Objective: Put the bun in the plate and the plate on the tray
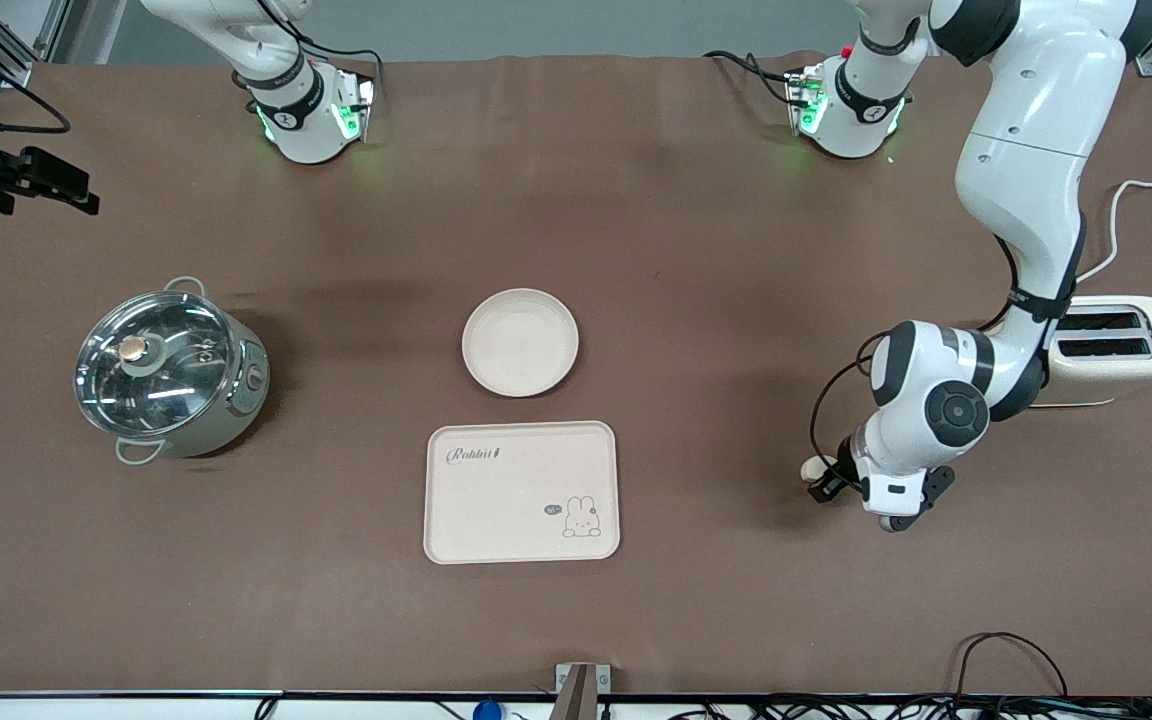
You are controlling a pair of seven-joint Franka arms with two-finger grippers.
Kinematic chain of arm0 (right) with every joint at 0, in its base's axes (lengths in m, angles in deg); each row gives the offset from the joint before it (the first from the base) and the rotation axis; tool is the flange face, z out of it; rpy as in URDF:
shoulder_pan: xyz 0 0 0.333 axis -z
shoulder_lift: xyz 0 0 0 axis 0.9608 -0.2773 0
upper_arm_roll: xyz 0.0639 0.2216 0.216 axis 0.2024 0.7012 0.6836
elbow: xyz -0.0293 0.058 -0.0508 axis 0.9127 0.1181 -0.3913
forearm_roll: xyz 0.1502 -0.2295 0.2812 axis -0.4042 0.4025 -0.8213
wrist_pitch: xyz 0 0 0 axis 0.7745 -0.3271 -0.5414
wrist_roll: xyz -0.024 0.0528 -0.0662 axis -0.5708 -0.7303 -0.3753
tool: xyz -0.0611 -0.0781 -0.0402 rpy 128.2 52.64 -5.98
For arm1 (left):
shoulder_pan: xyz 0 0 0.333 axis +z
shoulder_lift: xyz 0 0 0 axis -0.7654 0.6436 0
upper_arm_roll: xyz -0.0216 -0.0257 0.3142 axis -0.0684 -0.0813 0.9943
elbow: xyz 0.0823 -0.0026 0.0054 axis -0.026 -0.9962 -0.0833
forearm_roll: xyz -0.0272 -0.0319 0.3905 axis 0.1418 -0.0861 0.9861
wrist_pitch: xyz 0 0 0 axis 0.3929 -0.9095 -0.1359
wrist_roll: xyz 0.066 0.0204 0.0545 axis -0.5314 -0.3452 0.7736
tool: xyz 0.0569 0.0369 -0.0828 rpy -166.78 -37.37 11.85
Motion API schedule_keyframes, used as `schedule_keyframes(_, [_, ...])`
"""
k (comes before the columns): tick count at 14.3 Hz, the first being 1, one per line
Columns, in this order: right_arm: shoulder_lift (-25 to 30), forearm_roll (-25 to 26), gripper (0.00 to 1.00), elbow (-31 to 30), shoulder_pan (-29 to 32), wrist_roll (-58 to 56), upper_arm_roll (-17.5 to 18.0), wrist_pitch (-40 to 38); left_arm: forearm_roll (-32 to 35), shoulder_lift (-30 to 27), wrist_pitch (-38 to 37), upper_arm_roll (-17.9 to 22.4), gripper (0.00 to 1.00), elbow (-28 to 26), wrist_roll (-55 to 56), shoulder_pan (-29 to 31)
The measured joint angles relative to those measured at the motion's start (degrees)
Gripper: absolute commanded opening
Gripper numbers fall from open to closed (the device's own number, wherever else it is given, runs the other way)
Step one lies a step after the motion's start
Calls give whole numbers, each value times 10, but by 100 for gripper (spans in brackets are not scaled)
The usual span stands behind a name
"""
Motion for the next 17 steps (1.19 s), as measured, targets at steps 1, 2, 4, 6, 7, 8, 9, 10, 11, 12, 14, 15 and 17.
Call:
schedule_keyframes(1, [0,0,100,-6,-1,0,0,6,0,1,0,0,17,0,1,0])
schedule_keyframes(2, [-1,-1,100,-13,-2,0,1,13,0,1,0,0,14,0,1,0])
schedule_keyframes(4, [-2,-2,100,-30,-6,2,2,33,0,1,-1,-1,8,3,1,-2])
schedule_keyframes(6, [-2,-8,100,-46,-11,5,2,50,0,-2,-14,-7,7,10,6,-6])
schedule_keyframes(7, [-3,-22,100,-56,-12,5,2,59,0,-7,-25,-9,7,14,10,-12])
schedule_keyframes(8, [-3,-33,100,-65,-12,6,2,67,0,-14,-38,-9,7,16,16,-21])
schedule_keyframes(9, [-3,-41,100,-75,-12,6,2,77,0,-23,-51,-10,7,18,23,-33])
schedule_keyframes(10, [-4,-45,100,-83,-12,6,2,84,0,-33,-62,-10,7,19,35,-47])
schedule_keyframes(11, [-6,-50,100,-90,-13,6,2,88,0,-42,-71,-11,8,20,48,-63])
schedule_keyframes(12, [-7,-57,100,-96,-13,7,2,93,0,-50,-77,-13,8,21,61,-82])
schedule_keyframes(14, [-12,-70,100,-109,-15,7,2,112,0,-57,-80,-15,8,24,99,-134])
schedule_keyframes(15, [-14,-74,100,-118,-18,7,3,124,0,-56,-80,-16,8,26,122,-167])
schedule_keyframes(17, [-16,-90,100,-140,-26,13,3,152,0,-52,-80,-16,8,30,181,-234])
